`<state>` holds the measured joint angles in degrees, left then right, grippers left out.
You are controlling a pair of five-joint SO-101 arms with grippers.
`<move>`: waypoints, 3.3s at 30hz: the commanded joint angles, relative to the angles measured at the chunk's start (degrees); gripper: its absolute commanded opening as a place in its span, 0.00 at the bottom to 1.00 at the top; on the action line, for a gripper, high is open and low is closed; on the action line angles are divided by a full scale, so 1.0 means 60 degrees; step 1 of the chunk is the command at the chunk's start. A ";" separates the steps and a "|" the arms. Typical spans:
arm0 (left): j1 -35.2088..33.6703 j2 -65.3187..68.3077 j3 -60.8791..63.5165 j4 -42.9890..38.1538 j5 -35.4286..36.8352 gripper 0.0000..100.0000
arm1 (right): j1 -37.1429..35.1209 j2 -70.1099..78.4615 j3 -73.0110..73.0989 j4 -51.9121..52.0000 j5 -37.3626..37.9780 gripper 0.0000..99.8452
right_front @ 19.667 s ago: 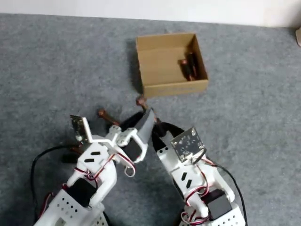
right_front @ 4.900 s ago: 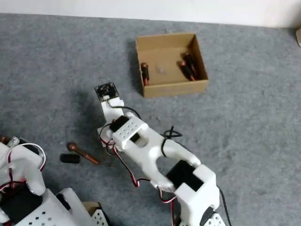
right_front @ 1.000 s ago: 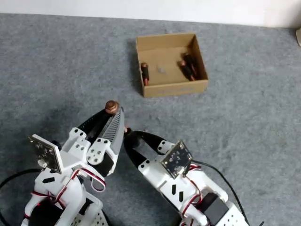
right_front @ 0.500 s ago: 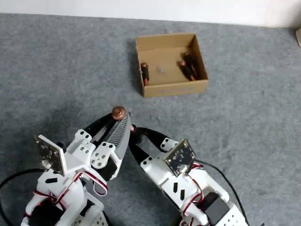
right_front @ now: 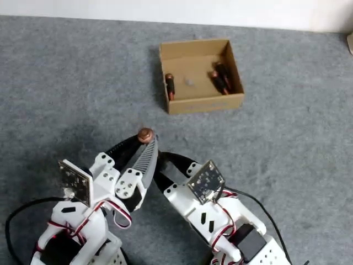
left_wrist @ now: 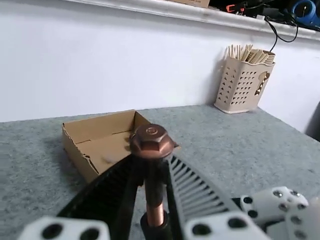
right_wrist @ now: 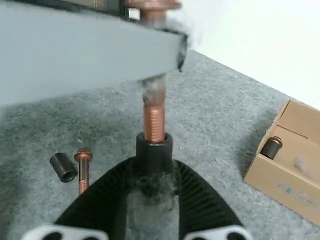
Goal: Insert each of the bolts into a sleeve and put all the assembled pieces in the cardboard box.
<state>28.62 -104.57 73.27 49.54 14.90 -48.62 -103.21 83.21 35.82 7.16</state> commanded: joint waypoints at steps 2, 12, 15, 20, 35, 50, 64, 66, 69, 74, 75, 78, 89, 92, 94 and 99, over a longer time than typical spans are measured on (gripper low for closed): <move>0.0007 0.0007 0.0711 0.0440 -0.0103 0.00 | 0.0168 -0.0139 -0.0212 -0.0139 0.0059 0.00; -0.0037 -0.0007 0.1590 0.0440 -0.0103 0.00 | 0.0183 -0.0139 -0.0212 -0.0139 0.0059 0.00; -0.0066 -0.0007 0.1560 0.0440 -0.0103 0.00 | 0.0183 -0.0139 -0.0212 -0.0139 0.0059 0.00; -0.0081 -0.0007 0.1092 0.0440 -0.0132 0.01 | 0.0168 -0.0139 -0.0198 -0.0139 0.0059 0.00; -0.0081 0.0007 -0.0930 0.2916 -0.0088 0.37 | 0.0125 -0.0139 -0.0139 -0.0183 0.0044 0.00; -0.0066 0.0007 -0.2044 0.2212 0.1788 0.37 | 0.0125 -0.0139 -0.0139 -0.0198 0.0029 0.00; -0.3363 0.0007 0.0857 -0.1187 0.1436 0.01 | 0.0168 -0.0051 -0.0110 -0.0711 0.0029 0.00; -0.3905 0.0007 0.1707 -0.1670 0.0410 0.01 | 0.0183 -0.0051 -0.0110 -0.0725 0.0029 0.00; -0.4198 0.0022 0.2586 -0.2315 0.0029 0.01 | 0.0183 -0.0037 -0.0110 -0.0725 0.0029 0.00; -0.4227 0.0022 0.2586 -0.1861 -0.0015 0.01 | 0.0330 -0.0022 -0.0125 -0.0696 0.0029 0.00; -0.4256 0.0022 0.2601 -0.1846 -0.0015 0.01 | 0.0549 -0.0022 -0.0168 -0.0696 0.0029 0.00; -0.4286 0.0022 0.2703 -0.1832 -0.0044 0.01 | 0.1267 0.0168 -0.0198 -0.0696 0.0029 0.00; -0.4930 0.0022 0.2982 -0.1861 -0.0586 0.01 | 0.4095 0.7641 -0.5824 -0.0725 0.0879 0.00; -0.4930 0.0022 0.2996 -0.1861 -0.0586 0.01 | 0.4623 1.0630 -0.8227 -0.0696 0.1187 0.00; -0.4930 0.0022 0.3011 -0.1861 -0.0586 0.01 | 0.5033 1.2637 -0.9766 -0.0696 0.1407 0.00; -0.4930 0.0022 0.3084 -0.2095 -0.0586 0.01 | 0.6015 1.6872 -1.2930 -0.0667 0.1421 0.00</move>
<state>-0.48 -104.13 92.00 38.29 11.74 -15.82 -15.56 18.68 33.54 14.73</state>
